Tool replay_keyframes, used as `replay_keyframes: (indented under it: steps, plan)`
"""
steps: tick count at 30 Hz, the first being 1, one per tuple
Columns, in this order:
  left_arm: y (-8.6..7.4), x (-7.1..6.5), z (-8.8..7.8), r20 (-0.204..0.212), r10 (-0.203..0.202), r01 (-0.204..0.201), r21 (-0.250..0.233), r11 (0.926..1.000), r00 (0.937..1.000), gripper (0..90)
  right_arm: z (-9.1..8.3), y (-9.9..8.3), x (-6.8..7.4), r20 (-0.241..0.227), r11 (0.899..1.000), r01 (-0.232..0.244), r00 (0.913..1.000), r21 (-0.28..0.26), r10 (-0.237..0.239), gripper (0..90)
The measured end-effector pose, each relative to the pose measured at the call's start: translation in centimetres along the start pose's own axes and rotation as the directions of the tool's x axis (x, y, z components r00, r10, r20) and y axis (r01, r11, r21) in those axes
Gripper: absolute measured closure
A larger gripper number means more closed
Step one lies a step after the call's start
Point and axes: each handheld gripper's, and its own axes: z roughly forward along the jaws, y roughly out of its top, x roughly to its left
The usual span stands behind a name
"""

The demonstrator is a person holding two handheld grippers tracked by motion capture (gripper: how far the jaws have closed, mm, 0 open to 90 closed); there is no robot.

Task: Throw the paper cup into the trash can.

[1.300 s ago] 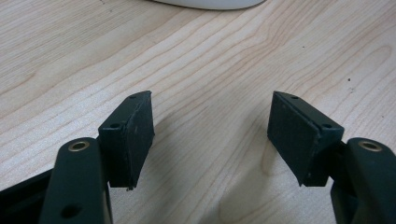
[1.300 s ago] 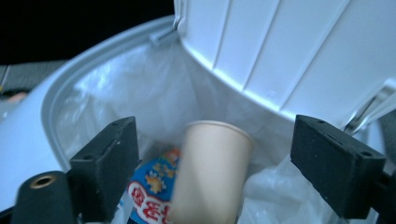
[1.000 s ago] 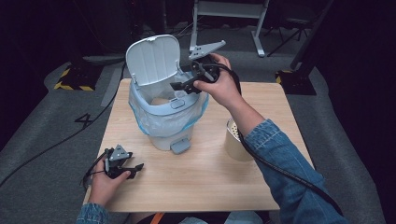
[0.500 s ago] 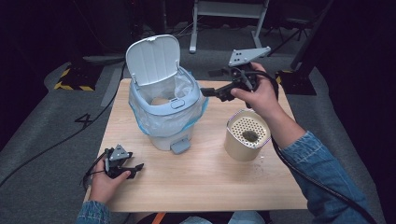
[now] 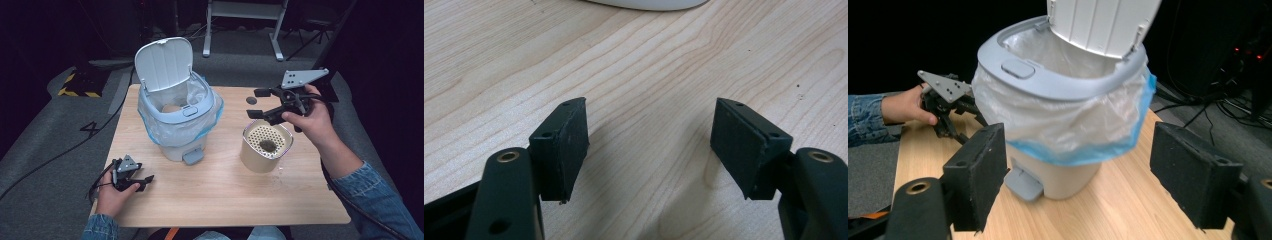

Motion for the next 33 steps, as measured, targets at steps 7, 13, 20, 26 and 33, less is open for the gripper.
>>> replay_keyframes:
  steps: [7,13,20,26,33]
  plan:
    - [0.0,0.0,0.0,0.000,0.000,0.000,0.000,1.0000,1.0000,31.9,-2.8,-2.5,-0.1,0.057,0.999,-0.040,0.9976,0.018,0.039,24.9]
    - [0.0,0.0,0.0,0.002,-0.002,0.002,-0.001,1.0000,1.0000,31.7,-4.9,-5.1,-0.1,0.098,0.997,-0.079,0.9922,0.018,0.076,24.9]
    - [0.0,0.0,0.0,0.004,-0.002,0.002,-0.001,1.0000,1.0000,31.5,-6.6,-8.2,0.0,0.140,0.994,-0.106,0.9850,0.027,0.101,24.4]
    - [0.0,0.0,0.0,0.003,0.001,-0.001,-0.001,1.0000,1.0000,31.3,-7.8,-11.4,0.4,0.158,0.989,-0.147,0.9774,0.031,0.140,23.5]
    - [0.0,0.0,0.0,0.004,-0.001,0.001,0.000,1.0000,1.0000,31.1,-8.6,-15.7,0.9,0.184,0.978,-0.201,0.9648,0.059,0.187,22.8]
